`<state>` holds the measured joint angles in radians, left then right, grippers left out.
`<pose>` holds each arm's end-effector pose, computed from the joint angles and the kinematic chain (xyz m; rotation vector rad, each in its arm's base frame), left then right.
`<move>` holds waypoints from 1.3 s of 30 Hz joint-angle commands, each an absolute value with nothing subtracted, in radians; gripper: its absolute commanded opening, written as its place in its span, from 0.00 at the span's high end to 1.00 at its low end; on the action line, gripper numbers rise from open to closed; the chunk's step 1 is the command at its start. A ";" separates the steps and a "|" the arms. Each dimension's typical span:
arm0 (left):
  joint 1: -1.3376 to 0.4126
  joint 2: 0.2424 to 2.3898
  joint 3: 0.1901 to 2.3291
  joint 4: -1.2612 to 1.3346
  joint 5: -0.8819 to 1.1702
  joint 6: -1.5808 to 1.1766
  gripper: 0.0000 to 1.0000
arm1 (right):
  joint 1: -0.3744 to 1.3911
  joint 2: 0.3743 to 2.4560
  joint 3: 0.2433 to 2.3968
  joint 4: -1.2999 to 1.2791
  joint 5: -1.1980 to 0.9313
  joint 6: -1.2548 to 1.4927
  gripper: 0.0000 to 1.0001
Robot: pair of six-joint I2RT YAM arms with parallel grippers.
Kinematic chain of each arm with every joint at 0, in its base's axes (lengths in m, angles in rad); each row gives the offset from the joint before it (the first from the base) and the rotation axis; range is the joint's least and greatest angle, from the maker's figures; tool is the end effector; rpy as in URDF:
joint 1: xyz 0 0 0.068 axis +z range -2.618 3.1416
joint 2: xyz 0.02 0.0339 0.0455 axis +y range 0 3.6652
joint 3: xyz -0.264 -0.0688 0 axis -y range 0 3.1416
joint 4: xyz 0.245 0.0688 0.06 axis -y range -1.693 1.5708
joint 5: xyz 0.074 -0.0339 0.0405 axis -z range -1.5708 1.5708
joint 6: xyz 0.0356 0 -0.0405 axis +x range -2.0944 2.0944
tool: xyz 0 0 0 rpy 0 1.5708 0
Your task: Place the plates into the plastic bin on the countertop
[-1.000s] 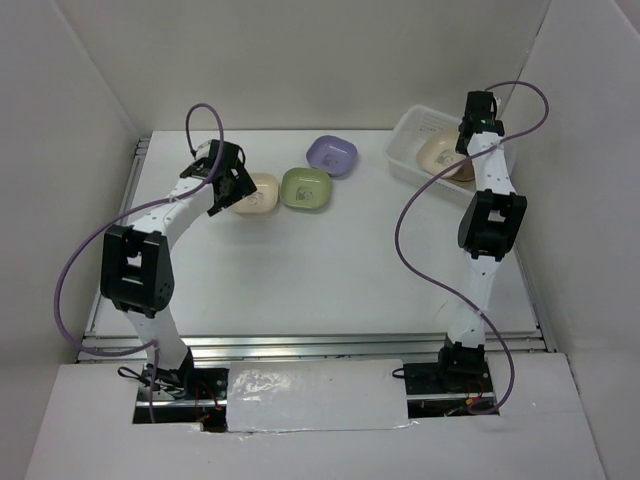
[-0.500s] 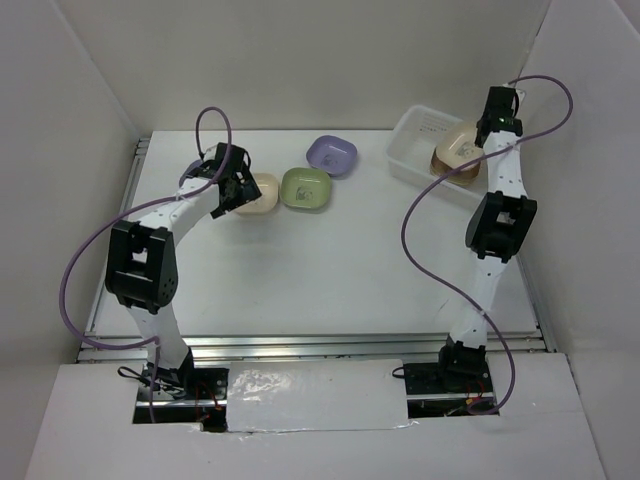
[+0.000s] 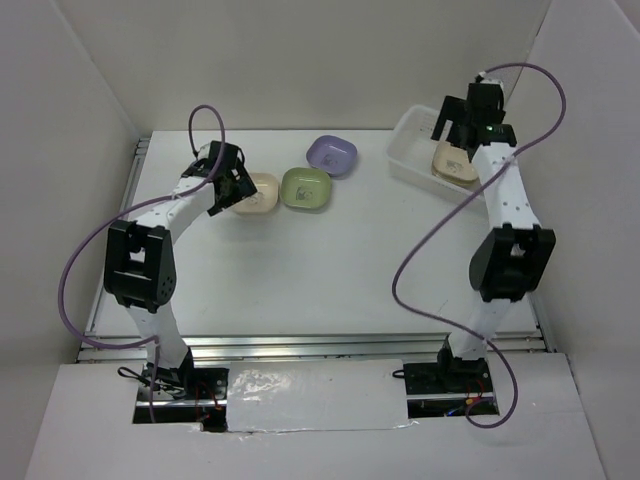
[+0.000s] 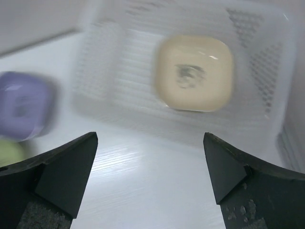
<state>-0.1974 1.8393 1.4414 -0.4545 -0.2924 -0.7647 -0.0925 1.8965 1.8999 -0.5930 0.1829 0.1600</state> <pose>0.4043 -0.0704 0.2470 -0.7906 2.2431 -0.1026 0.4374 -0.0471 0.3638 0.3754 2.1205 -0.1584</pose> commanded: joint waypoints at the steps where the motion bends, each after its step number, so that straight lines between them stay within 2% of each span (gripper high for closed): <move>1: -0.170 1.848 1.437 -0.408 -0.284 -0.781 0.01 | 0.049 1.631 1.730 -0.418 0.167 0.195 0.00; 6: -0.141 1.862 1.440 -0.376 -0.276 -0.790 0.01 | 0.165 1.464 1.580 -0.446 0.103 0.323 0.00; 10: -0.141 1.920 1.506 -0.393 -0.268 -0.784 0.01 | 0.288 1.315 1.332 -0.319 0.049 0.388 0.00; 12: -0.144 1.962 1.529 -0.400 -0.279 -0.775 0.01 | 0.342 1.261 1.286 -0.310 0.049 0.413 0.00; 18: -0.150 2.054 1.548 -0.433 -0.307 -0.802 0.11 | 0.446 1.187 1.198 -0.311 0.061 0.426 0.00; 19: -0.156 2.062 1.540 -0.430 -0.311 -0.805 0.15 | 0.454 1.183 1.192 -0.314 0.080 0.425 0.00; 21: -0.158 2.082 1.525 -0.434 -0.321 -0.828 0.35 | 0.477 1.184 1.196 -0.331 0.100 0.426 0.00; 22: -0.158 2.083 1.517 -0.431 -0.316 -0.830 0.48 | 0.483 1.184 1.197 -0.336 0.112 0.425 0.00; 23: -0.161 2.076 1.506 -0.430 -0.318 -0.841 0.71 | 0.486 1.184 1.198 -0.340 0.118 0.426 0.00; 28: -0.172 1.959 1.408 -0.414 -0.362 -0.867 1.00 | 0.518 1.198 1.203 -0.333 0.123 0.428 0.00; 32: -0.193 1.824 1.359 -0.508 -0.399 -0.894 1.00 | 0.563 1.253 1.218 -0.289 0.095 0.445 0.00; 37: -0.320 1.544 1.226 -0.520 -0.440 -0.919 1.00 | 0.624 1.520 1.351 -0.301 0.098 0.552 0.00; 39: -0.379 1.494 1.206 -0.535 -0.439 -0.925 1.00 | 0.658 1.636 1.414 -0.307 0.139 0.613 0.00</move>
